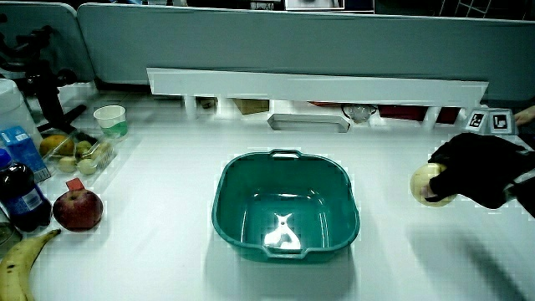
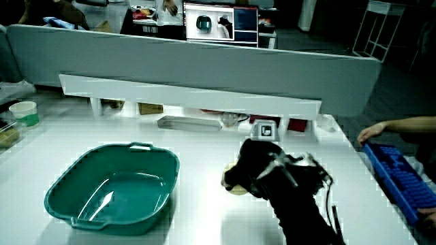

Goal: Place pear on desk

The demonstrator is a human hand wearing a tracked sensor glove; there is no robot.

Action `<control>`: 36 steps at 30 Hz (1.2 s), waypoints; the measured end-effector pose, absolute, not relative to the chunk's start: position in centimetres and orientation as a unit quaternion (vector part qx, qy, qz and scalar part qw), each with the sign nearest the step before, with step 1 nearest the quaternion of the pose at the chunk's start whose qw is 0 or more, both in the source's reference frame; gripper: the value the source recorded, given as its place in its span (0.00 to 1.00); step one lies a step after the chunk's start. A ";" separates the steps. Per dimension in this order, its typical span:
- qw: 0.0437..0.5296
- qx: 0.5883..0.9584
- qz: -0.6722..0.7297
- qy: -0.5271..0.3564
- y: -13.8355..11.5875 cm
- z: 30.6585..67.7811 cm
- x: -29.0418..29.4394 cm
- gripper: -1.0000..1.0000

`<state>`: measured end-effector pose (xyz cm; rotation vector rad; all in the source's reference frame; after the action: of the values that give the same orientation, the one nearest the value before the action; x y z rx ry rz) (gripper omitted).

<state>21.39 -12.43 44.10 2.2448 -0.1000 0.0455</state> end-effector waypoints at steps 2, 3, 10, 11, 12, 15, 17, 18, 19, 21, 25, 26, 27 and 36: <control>0.441 0.897 0.020 -0.030 -12.3 45.1 22.1 0.50; 0.439 0.898 0.019 -0.027 -12.1 45.3 22.3 0.50; 0.453 0.891 0.017 -0.011 -10.9 48.2 23.4 0.50; 0.457 0.889 0.018 -0.014 -10.7 48.5 23.4 0.50; 0.456 0.890 0.014 -0.014 -10.6 48.7 23.4 0.50; 0.471 0.882 0.016 -0.008 -10.1 49.4 23.5 0.50; 0.475 0.880 0.016 -0.007 -9.9 49.8 23.6 0.50; 0.471 0.882 0.008 -0.004 -9.8 50.1 23.7 0.50; 0.472 0.881 0.005 0.001 -9.6 50.7 23.9 0.50; 0.479 0.877 0.017 -0.004 -9.3 50.6 23.7 0.50; 0.488 0.872 0.029 0.004 -9.2 50.9 24.3 0.50; 0.487 0.872 0.036 0.003 -9.2 50.6 24.1 0.50; 0.494 0.869 0.035 0.009 -9.2 50.8 24.4 0.50; 0.520 0.853 0.044 0.020 -8.6 51.5 24.7 0.40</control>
<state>24.71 -8.56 51.52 2.0456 0.0477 0.1045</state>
